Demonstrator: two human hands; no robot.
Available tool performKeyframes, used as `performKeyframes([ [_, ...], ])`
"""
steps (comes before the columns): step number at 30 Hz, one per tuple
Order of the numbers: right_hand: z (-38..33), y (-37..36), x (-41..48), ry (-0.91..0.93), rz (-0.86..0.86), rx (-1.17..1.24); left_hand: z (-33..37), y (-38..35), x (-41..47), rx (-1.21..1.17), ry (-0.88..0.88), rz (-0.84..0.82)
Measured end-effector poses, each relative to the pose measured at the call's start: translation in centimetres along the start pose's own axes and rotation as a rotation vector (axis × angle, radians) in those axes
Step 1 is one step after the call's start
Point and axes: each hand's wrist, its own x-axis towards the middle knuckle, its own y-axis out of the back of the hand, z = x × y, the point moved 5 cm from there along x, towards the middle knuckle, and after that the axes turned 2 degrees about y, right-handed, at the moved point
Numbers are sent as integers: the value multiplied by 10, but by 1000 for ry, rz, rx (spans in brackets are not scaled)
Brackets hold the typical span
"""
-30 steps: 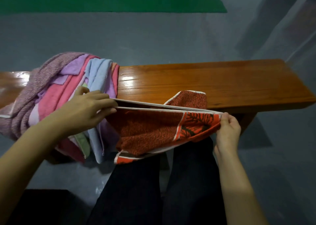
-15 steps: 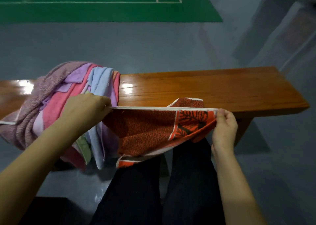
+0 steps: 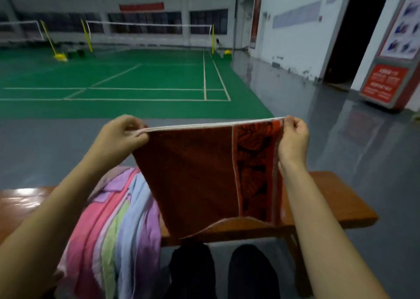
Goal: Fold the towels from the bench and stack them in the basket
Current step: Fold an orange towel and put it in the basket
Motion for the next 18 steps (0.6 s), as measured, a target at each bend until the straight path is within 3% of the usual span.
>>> performKeyframes([
  [3, -16, -7, 5, 52, -44, -58, -6, 0, 0, -416, 201, 84],
  [7, -34, 1, -1, 126, -64, -86, -10, 11, -9, -764, 296, 222],
  [13, -37, 8, 4, 153, -49, -62, 6, 17, -7, -485, 140, 289],
  [18, 29, -3, 12, -112, -76, 18, -33, -31, 6, -446, 323, 152],
])
